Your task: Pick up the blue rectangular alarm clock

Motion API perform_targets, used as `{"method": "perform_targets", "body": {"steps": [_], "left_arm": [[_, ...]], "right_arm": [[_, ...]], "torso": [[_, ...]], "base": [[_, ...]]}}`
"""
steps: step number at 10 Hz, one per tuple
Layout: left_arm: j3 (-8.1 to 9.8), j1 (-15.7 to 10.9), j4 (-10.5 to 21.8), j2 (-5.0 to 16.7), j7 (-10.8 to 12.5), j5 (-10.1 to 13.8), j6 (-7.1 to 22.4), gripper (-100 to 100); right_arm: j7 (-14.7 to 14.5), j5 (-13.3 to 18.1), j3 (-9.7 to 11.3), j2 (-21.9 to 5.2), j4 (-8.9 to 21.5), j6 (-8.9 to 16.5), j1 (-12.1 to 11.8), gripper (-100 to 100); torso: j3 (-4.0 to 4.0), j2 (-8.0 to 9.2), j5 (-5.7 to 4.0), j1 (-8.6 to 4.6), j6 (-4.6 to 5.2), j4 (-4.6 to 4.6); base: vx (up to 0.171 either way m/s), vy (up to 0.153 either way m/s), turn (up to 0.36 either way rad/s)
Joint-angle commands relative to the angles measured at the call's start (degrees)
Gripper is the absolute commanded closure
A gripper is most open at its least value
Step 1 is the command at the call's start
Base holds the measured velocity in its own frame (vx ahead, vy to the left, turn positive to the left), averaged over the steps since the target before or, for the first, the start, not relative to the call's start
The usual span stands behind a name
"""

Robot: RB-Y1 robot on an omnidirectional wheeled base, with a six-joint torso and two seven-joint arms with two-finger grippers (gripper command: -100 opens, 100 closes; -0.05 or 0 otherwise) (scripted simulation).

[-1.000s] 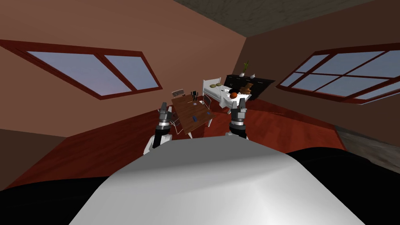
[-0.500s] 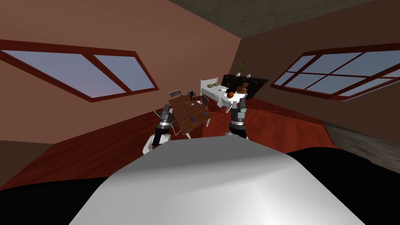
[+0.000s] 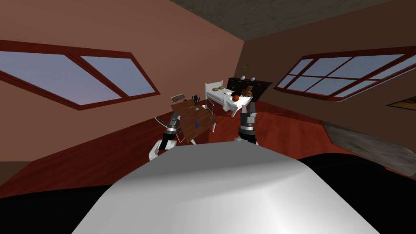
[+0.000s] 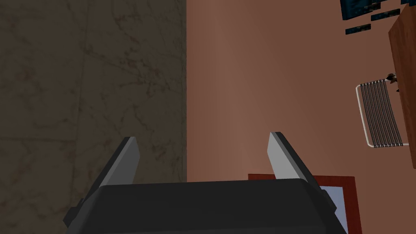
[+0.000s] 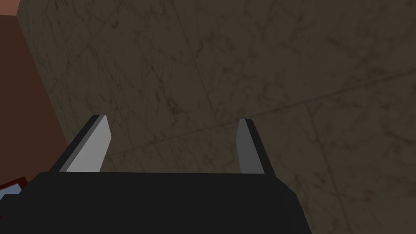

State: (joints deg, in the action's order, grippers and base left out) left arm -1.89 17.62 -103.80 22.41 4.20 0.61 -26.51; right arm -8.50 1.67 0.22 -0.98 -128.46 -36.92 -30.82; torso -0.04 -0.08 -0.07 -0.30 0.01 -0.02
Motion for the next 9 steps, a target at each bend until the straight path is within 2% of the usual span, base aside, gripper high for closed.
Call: {"method": "perform_targets", "body": {"steps": [1, 2, 3, 4, 5, 6, 7, 9], "left_arm": [[-0.16, -0.5, 2.5, 1.0, 0.3, 0.4, 0.3, -100], [-0.65, -1.1, 4.2, 2.5, 0.7, 0.9, 0.6, -100], [-0.65, -1.1, 5.4, 2.5, 0.7, 0.9, 0.6, -100], [-1.25, -1.6, 7.5, 4.0, 1.1, 1.5, 1.0, -100], [-1.25, -1.6, 8.4, 4.0, 1.1, 1.5, 1.0, -100], [-1.94, -2.1, 10.9, 5.5, 1.5, 2.0, 1.4, -100], [-1.94, -2.1, 11.5, 5.5, 1.5, 2.0, 1.4, -100], [-3.58, -2.8, 16.5, 8.3, 2.4, 3.1, 2.3, -100]], "right_arm": [[0.0, 0.0, 0.0, 0.0, 0.0, 0.0, 0.0, 0], [0.0, 0.0, 0.0, 0.0, 0.0, 0.0, 0.0, 0], [0.0, 0.0, 0.0, 0.0, 0.0, 0.0, 0.0, 0], [0.0, 0.0, 0.0, 0.0, 0.0, 0.0, 0.0, 0], [0.0, 0.0, 0.0, 0.0, 0.0, 0.0, 0.0, 0], [0.0, 0.0, 0.0, 0.0, 0.0, 0.0, 0.0, 0], [0.0, 0.0, 0.0, 0.0, 0.0, 0.0, 0.0, 0], [0.0, 0.0, 0.0, 0.0, 0.0, 0.0, 0.0, 0]], "torso": [[0.00, 0.00, 0.00, 0.00, 0.00, 0.00], [0.00, 0.00, 0.00, 0.04, -0.03, 0.00], [-0.01, -0.02, 0.00, 0.01, 0.00, 0.00], [0.01, 0.01, 0.00, 0.08, -0.02, 0.00], [0.01, 0.01, 0.01, 0.08, 0.00, 0.00], [0.01, 0.01, 0.02, 0.14, -0.04, 0.00], [-0.01, -0.03, 0.02, 0.11, -0.01, 0.00], [-0.04, -0.07, 0.01, 0.06, -0.01, -0.01]], "base": [[0.025, -0.074, -0.049], [0.031, -0.081, -0.104], [0.020, -0.060, -0.074], [0.023, -0.063, -0.159], [0.027, -0.046, -0.062], [0.040, -0.057, -0.128], [0.036, -0.043, -0.070], [0.056, -0.093, -0.188]]}}
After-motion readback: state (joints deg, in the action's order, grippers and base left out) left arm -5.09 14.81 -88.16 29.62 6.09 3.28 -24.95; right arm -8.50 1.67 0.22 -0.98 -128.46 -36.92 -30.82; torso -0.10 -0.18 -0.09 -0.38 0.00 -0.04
